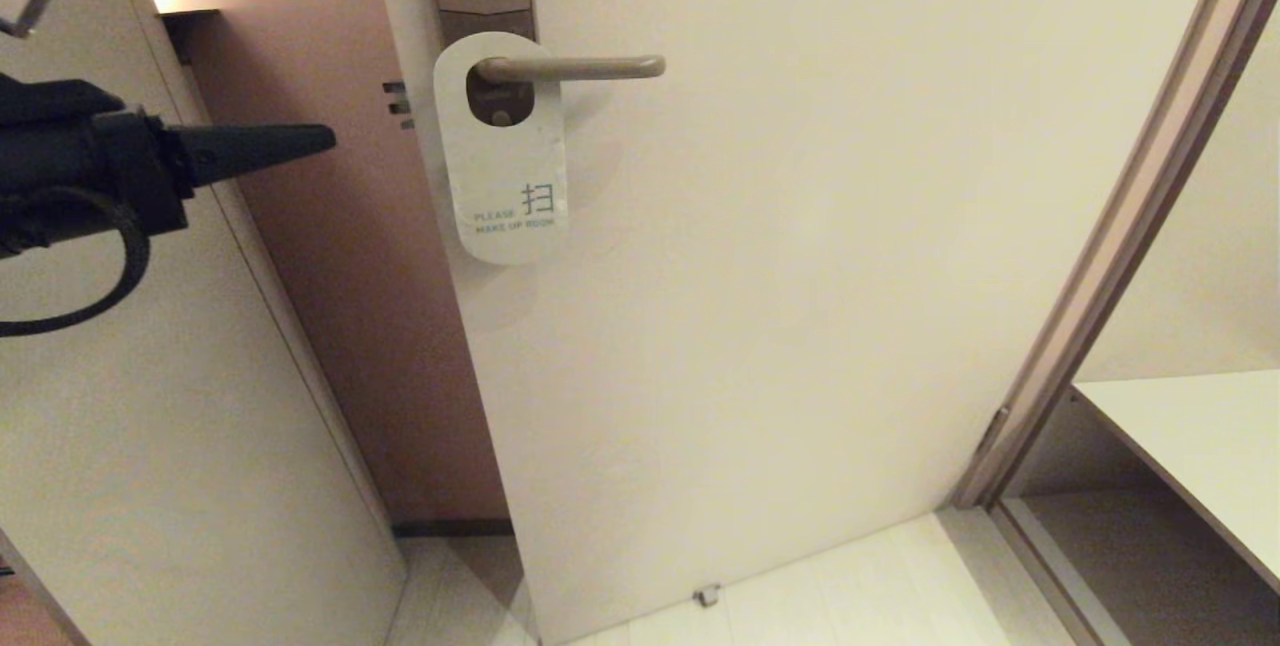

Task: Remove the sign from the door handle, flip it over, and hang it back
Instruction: Take down the sign

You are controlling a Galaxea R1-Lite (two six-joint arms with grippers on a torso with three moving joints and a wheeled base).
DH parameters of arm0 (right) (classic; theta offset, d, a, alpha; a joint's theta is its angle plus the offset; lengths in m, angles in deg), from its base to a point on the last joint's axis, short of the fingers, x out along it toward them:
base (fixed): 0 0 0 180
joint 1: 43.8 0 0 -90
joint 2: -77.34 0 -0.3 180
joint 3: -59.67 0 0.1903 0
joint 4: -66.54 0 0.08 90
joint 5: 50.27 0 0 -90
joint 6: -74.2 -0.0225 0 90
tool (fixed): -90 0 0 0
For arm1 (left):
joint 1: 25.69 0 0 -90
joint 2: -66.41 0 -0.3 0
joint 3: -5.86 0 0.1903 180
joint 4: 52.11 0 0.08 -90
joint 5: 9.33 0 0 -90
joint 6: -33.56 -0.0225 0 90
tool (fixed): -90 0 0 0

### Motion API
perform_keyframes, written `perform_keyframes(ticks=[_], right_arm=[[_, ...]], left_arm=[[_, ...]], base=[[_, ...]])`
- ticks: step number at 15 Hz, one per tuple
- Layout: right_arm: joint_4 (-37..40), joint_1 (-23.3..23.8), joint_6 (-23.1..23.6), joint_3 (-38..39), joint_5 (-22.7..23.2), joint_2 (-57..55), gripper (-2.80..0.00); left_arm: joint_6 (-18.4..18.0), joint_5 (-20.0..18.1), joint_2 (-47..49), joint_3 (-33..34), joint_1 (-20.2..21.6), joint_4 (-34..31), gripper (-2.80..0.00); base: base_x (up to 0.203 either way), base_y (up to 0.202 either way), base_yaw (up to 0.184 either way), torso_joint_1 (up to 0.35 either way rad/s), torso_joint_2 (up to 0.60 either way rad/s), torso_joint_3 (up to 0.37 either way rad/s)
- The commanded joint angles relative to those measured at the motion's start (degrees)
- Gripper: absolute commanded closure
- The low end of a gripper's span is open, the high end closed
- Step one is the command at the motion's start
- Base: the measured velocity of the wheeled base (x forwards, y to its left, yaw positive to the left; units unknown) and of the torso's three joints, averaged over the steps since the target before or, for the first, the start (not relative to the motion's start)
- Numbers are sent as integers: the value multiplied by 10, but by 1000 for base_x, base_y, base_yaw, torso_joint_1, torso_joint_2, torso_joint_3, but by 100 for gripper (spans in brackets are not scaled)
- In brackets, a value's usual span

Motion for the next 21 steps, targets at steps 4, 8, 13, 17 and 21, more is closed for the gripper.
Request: perform_keyframes(ticks=[4,8,13,17,21], right_arm=[[0,0,0,0,0,-1,0],[0,0,1,0,0,-1,0],[0,0,1,0,0,-1,0],[0,0,1,0,0,-1,0],[0,0,0,0,0,-1,0]], left_arm=[[-34,-18,106,9,-67,45,0],[-34,-18,146,13,-87,96,0],[-33,-18,118,21,-83,95,0],[-32,-20,78,49,-82,94,0],[-30,-40,42,78,-51,93,0]], base=[[0,0,0,0,0,0],[0,0,0,0,0,0],[0,0,0,0,0,0],[0,0,0,0,0,0],[0,0,0,0,0,0]])
